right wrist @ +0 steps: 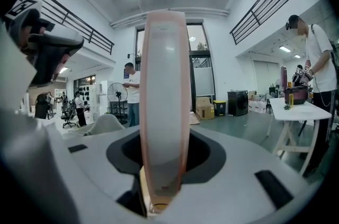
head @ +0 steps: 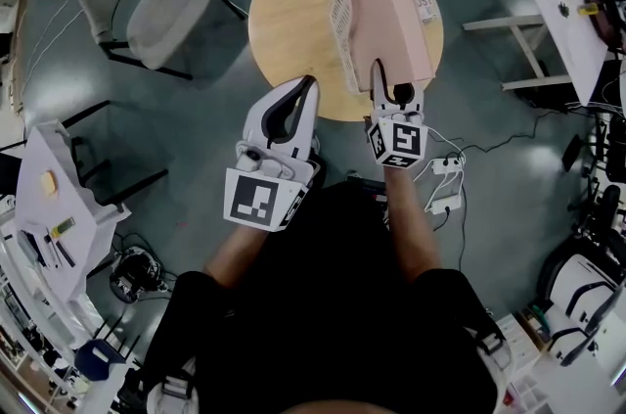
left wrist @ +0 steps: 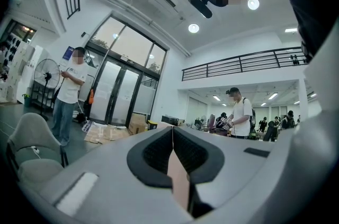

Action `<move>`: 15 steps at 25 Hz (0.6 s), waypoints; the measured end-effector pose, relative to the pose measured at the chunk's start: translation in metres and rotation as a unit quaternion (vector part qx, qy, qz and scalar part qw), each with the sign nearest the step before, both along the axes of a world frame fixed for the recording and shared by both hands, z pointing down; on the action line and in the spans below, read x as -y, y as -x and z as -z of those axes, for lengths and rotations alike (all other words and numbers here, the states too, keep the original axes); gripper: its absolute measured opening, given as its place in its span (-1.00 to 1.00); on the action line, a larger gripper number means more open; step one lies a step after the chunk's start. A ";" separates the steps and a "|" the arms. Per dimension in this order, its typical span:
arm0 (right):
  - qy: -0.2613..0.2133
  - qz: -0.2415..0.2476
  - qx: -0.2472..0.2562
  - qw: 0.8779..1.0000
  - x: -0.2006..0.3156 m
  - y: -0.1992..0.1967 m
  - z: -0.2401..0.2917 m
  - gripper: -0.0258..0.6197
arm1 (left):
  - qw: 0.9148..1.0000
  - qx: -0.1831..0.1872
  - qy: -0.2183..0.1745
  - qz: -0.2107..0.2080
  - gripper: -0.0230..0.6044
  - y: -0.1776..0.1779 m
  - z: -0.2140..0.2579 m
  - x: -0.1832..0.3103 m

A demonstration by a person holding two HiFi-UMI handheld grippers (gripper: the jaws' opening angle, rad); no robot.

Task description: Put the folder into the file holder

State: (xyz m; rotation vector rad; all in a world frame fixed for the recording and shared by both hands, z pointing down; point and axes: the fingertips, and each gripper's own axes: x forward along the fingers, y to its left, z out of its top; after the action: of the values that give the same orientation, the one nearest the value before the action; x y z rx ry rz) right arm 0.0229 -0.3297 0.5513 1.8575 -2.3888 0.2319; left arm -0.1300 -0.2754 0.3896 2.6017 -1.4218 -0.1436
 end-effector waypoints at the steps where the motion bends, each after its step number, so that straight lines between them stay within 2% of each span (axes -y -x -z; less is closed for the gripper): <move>1: 0.002 0.001 0.001 1.000 0.000 0.000 -0.002 -0.49 | 1.000 0.000 0.000 0.001 -0.91 0.001 0.000 0.001; 15: 0.036 0.006 -0.006 0.999 0.000 0.003 -0.033 -0.49 | 1.000 0.002 0.001 0.007 -0.91 0.002 0.000 -0.003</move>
State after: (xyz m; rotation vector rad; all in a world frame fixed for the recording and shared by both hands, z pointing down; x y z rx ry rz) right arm 0.0199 -0.3294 0.5845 1.8091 -2.3502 0.3001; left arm -0.1323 -0.2728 0.3901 2.5933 -1.4404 -0.1378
